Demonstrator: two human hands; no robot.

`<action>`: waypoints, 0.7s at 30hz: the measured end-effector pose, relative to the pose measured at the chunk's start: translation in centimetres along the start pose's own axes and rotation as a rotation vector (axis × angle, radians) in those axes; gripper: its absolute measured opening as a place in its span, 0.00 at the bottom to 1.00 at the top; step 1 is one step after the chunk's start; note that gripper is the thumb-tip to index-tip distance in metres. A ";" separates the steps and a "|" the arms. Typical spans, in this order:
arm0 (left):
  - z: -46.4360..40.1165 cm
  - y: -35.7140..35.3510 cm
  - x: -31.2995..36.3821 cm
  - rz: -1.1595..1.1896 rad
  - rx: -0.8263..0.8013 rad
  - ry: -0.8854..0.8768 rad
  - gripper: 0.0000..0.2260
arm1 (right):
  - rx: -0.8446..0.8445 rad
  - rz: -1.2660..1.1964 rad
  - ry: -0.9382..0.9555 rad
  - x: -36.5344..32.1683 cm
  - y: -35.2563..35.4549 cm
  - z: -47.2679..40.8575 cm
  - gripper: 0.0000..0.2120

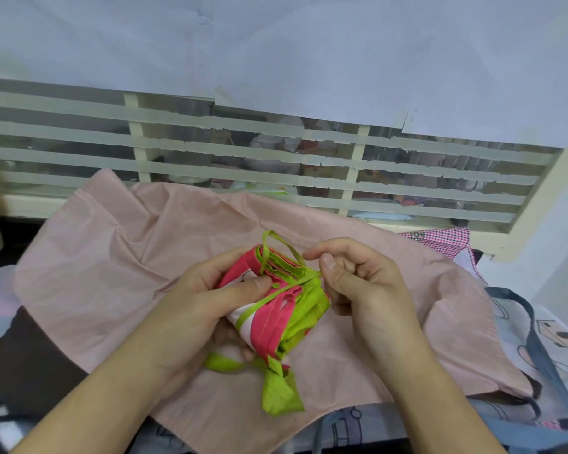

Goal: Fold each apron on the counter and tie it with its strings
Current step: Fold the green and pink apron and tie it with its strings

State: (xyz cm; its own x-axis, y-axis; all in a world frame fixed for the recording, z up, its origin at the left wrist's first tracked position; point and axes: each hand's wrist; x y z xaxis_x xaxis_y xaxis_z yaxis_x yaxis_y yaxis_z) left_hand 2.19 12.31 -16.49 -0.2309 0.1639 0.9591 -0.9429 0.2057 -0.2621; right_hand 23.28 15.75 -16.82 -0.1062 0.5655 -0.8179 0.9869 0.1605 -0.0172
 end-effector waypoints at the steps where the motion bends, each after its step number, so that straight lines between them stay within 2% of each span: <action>1: -0.1 0.1 -0.2 0.026 0.002 -0.001 0.19 | 0.000 -0.008 -0.006 0.1 -0.1 0.0 0.07; 5: -0.1 0.1 -0.3 0.126 -0.078 0.009 0.23 | 0.009 -0.086 -0.052 0.1 -0.3 0.0 0.07; 10: -0.2 -0.1 -0.5 0.147 -0.092 -0.048 0.17 | 0.004 -0.206 -0.161 0.5 -1.8 0.4 0.07; 15: 0.1 -0.5 -0.6 0.037 -0.149 0.013 0.14 | 0.017 -0.307 -0.265 1.1 -1.7 0.4 0.06; 19: -0.1 -0.2 -1.2 -0.048 -0.264 0.128 0.15 | -0.031 -0.378 -0.220 1.0 -1.6 0.5 0.08; 21: -0.2 -0.2 -1.4 -0.109 -0.283 0.124 0.15 | -0.059 -0.382 -0.210 0.8 -1.7 0.5 0.09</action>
State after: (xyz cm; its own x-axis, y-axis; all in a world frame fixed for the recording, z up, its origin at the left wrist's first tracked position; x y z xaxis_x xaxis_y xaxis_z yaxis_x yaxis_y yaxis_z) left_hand 2.73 12.20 -17.78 -0.0850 0.2388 0.9674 -0.8522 0.4856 -0.1947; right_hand 21.61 15.53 -17.69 -0.4292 0.2803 -0.8586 0.8722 0.3757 -0.3133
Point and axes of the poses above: each hand's wrist, its own z-axis away from the middle knuckle, its own y-axis out of the back of the hand, x = y × z, and after that the axes turned 10 degrees about y, right-handed
